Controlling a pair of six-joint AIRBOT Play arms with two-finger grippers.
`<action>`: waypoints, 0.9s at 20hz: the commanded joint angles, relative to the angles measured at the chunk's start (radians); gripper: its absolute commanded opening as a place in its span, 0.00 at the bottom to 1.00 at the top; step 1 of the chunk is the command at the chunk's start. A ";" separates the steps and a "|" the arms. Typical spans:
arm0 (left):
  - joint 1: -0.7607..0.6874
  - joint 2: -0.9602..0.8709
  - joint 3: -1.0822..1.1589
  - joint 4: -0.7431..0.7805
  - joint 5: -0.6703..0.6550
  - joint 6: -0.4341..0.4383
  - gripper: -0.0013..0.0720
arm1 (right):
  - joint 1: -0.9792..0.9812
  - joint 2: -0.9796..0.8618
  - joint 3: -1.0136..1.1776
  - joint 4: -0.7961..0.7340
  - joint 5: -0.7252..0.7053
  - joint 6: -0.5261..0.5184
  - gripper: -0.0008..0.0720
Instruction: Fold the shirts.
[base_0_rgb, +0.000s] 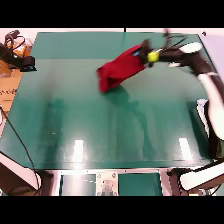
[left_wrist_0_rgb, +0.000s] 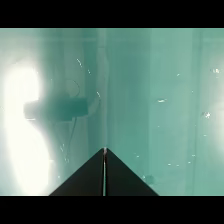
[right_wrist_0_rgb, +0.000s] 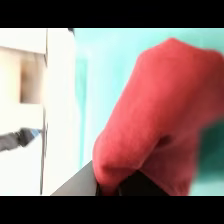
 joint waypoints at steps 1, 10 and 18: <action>0.000 0.000 0.001 0.000 -0.016 0.000 0.05 | -0.240 0.135 0.012 -0.095 0.124 0.097 0.04; 0.000 0.000 0.001 -0.005 -0.046 -0.002 0.05 | -0.830 0.327 0.012 -0.436 0.173 0.299 0.04; 0.000 0.000 0.001 -0.005 -0.045 -0.016 0.05 | -1.177 0.410 -0.018 -0.506 0.378 0.291 0.04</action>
